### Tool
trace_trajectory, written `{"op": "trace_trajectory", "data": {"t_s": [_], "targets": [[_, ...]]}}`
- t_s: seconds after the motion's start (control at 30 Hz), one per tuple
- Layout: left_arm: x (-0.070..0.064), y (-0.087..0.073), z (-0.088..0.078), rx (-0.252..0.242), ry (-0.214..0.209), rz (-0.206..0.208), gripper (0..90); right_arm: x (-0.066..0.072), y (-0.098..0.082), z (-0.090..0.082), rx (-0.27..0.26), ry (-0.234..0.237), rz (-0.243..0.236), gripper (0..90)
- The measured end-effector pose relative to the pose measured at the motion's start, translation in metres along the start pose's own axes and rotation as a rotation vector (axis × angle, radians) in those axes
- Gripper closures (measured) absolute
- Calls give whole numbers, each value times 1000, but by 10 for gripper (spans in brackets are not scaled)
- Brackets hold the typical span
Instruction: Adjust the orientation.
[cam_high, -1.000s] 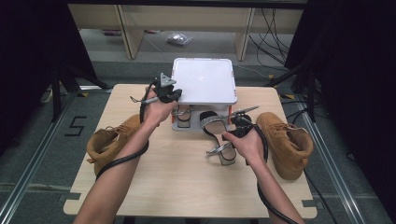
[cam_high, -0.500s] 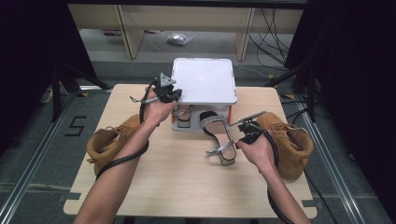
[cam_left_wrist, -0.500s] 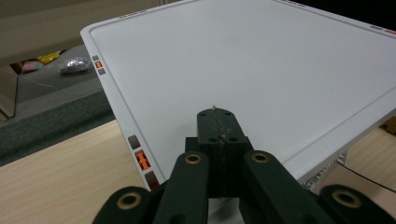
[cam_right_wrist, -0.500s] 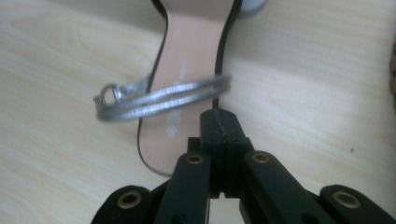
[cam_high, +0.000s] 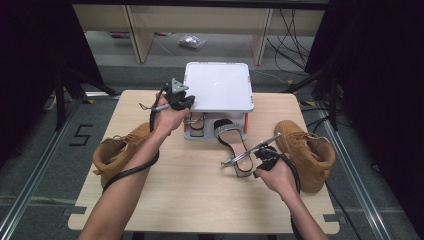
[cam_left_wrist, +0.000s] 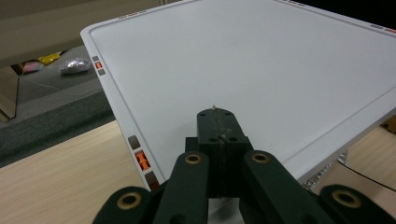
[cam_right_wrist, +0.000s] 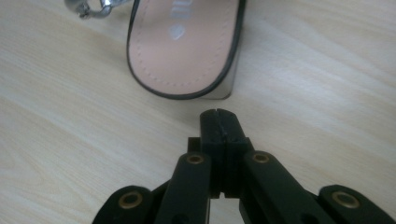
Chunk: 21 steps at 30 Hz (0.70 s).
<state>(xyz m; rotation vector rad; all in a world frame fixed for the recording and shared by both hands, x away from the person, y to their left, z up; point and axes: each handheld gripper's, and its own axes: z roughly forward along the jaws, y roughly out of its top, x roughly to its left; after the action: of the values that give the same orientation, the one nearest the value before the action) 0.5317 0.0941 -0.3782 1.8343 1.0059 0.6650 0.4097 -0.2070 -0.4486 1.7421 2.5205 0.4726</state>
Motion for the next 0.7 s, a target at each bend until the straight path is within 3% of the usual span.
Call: {"op": "trace_trajectory", "data": {"t_s": [0.2, 0.33, 0.37, 0.5, 0.53, 0.7], "targets": [[0, 0, 0, -1, -2, 0, 899, 10, -1, 12, 12, 15, -37, 900], [0, 0, 0, -1, -2, 1, 899, 14, -1, 14, 11, 6, -24, 900], [0, 0, 0, -1, -2, 1, 899, 15, -1, 16, -3, 0, -49, 900], [0, 0, 0, -2, 1, 4, 899, 19, 1, 18, -4, -3, -43, 900], [0, 0, 0, -2, 1, 4, 899, 18, 1, 19, -7, -3, -64, 900], [-1, 0, 0, -5, 2, 8, 899, 23, 1, 20, -5, -1, -45, 900]]}}
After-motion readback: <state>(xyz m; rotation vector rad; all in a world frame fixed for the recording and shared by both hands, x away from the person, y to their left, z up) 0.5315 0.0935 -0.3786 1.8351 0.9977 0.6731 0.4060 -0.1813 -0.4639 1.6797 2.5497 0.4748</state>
